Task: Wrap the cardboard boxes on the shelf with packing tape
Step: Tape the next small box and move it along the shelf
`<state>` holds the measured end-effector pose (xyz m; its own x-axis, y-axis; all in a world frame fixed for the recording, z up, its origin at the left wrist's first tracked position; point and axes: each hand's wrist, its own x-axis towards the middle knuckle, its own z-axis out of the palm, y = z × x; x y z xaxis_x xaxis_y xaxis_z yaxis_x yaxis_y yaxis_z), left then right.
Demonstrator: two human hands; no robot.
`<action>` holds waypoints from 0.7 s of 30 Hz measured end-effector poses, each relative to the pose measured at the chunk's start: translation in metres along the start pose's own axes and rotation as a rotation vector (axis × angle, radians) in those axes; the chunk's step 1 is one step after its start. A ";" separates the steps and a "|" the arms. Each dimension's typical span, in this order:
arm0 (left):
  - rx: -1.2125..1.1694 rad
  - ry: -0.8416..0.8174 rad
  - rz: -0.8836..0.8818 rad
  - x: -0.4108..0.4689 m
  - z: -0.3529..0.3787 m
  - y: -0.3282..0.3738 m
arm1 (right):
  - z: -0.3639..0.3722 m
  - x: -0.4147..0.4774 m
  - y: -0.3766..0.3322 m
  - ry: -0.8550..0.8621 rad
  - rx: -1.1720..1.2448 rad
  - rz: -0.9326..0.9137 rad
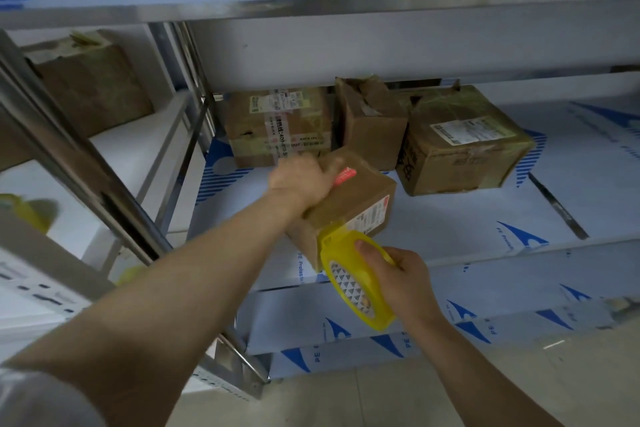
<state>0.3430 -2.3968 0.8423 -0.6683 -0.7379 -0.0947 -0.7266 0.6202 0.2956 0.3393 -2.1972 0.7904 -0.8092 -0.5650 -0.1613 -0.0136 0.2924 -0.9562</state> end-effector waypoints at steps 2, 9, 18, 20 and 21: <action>-0.247 -0.102 -0.094 0.017 -0.011 -0.016 | -0.003 0.000 -0.002 0.008 0.020 -0.005; -0.526 0.104 -0.227 0.021 -0.009 -0.023 | -0.004 0.004 -0.010 0.003 0.069 0.037; 0.120 -0.306 0.047 -0.033 -0.019 -0.004 | -0.001 0.000 -0.022 -0.012 0.031 0.076; 0.103 -0.288 0.056 -0.027 -0.019 -0.003 | -0.006 -0.004 -0.035 -0.071 0.089 0.136; 0.075 -0.299 0.065 -0.023 -0.021 -0.003 | -0.011 -0.007 -0.043 -0.109 0.132 0.174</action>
<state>0.3641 -2.3871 0.8640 -0.7227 -0.5920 -0.3567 -0.6833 0.6896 0.2398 0.3392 -2.1972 0.8350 -0.7240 -0.5971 -0.3454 0.2035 0.2936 -0.9340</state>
